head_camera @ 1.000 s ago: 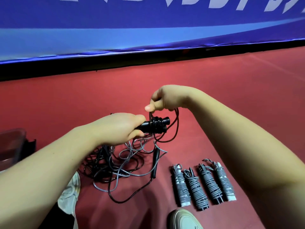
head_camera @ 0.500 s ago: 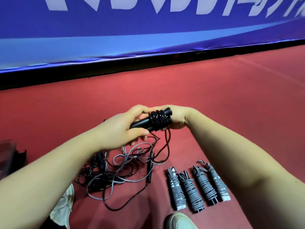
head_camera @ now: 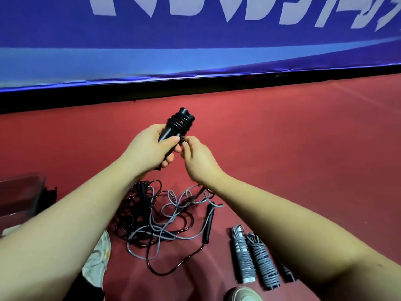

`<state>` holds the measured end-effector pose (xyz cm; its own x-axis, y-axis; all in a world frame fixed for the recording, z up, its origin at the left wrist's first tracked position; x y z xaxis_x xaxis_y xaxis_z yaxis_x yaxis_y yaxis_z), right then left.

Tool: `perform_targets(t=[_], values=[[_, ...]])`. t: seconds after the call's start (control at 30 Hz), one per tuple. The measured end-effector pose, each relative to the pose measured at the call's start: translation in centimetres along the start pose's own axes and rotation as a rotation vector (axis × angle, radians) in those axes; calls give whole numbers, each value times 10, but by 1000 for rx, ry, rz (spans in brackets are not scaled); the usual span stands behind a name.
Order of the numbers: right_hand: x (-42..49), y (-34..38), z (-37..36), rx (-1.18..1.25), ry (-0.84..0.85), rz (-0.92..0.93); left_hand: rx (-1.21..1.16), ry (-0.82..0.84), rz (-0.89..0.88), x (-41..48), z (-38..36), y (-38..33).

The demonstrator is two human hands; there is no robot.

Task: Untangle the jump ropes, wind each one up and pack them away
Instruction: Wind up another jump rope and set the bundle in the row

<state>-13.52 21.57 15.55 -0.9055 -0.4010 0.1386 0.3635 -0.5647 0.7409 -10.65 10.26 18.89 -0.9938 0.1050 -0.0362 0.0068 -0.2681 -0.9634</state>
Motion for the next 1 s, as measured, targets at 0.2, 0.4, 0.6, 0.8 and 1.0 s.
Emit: perform_targets(t=[0.2, 0.4, 0.6, 0.8, 1.0], values=[[-7, -35, -7, 54, 241, -71, -24, -144, 47, -2, 39, 11], [-19, -108, -10, 48, 362, -326, -360, -145, -1, 4, 49, 4], [13, -120, 56, 323, -54, -482, -437, -174, -23, 7, 54, -2], [40, -90, 123, 617, -139, -245, -545, -262, -77, 2, 65, -10], [-3, -172, 87, -754, 332, -433, -362, -204, -79, 0, 53, -20]])
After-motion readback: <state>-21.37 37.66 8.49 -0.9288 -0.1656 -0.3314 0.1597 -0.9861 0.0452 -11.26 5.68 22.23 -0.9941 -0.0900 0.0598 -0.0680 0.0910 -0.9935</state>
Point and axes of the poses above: each hand's wrist, its own x-axis towards the middle knuckle, its own z-axis out of the back of the hand, y = z × x, the point moved 5 cm from there along x, towards the middle knuckle, and after that the axes turned 7 degrees about y, right-handed, at the moved point
